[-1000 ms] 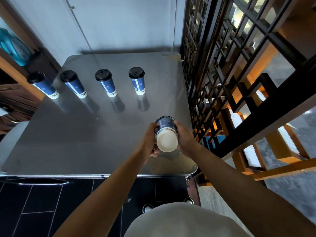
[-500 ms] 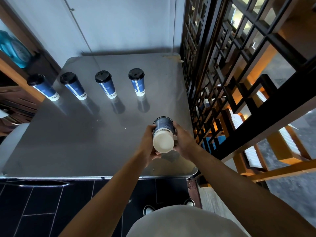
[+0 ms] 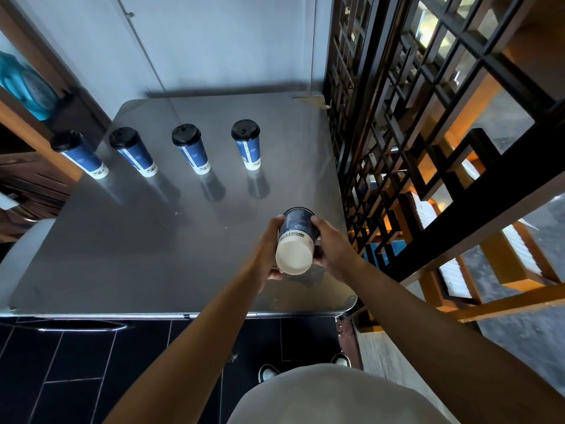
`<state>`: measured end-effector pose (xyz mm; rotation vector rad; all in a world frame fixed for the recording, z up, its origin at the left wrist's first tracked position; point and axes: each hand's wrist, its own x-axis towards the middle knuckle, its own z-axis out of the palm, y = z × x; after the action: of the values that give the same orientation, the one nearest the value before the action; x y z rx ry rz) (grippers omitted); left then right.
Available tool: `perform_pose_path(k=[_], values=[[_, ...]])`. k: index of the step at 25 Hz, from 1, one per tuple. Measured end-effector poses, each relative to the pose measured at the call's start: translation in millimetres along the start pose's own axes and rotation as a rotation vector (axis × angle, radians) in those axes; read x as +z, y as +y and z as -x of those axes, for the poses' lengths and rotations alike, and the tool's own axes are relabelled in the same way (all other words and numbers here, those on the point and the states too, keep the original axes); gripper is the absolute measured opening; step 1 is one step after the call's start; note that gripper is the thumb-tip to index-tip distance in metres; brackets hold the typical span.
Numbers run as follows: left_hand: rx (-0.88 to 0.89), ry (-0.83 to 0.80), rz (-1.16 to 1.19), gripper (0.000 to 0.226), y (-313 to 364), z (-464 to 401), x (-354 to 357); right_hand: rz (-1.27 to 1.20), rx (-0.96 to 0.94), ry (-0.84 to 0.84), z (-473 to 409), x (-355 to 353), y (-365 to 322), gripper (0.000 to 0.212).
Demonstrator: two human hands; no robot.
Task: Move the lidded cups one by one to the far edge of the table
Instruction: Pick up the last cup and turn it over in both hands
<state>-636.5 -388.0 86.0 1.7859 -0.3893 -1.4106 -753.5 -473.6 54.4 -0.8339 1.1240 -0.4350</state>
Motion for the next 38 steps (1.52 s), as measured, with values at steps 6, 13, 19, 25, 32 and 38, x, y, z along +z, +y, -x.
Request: perform_pose_path(k=[6, 13, 19, 25, 32, 38], values=[[-0.008, -0.013, 0.152, 0.058, 0.0, -3.0, 1.6, -0.014, -0.003, 0.012, 2.4, 2.5, -2.9, 0.031], [-0.031, -0.037, 0.289, 0.046, -2.0, -3.9, -0.2, -0.032, 0.029, 0.009, 8.4, 4.1, -4.8, 0.024], [-0.038, -0.018, 0.278, 0.047, -4.5, -3.6, 1.0, -0.077, 0.002, -0.017, 12.2, 7.5, -9.1, 0.043], [-0.031, 0.026, 0.079, 0.071, -2.7, -8.6, -1.6, -0.044, -0.009, -0.041, 18.2, 3.6, -13.2, 0.047], [-0.053, -0.098, 0.247, 0.049, -3.8, -8.0, -0.7, -0.036, -0.027, -0.004, 17.5, 2.7, -15.3, 0.039], [-0.056, -0.084, 0.387, 0.044, -0.2, -6.8, 4.6, -0.117, 0.045, -0.029, 21.5, 4.5, -15.8, 0.048]])
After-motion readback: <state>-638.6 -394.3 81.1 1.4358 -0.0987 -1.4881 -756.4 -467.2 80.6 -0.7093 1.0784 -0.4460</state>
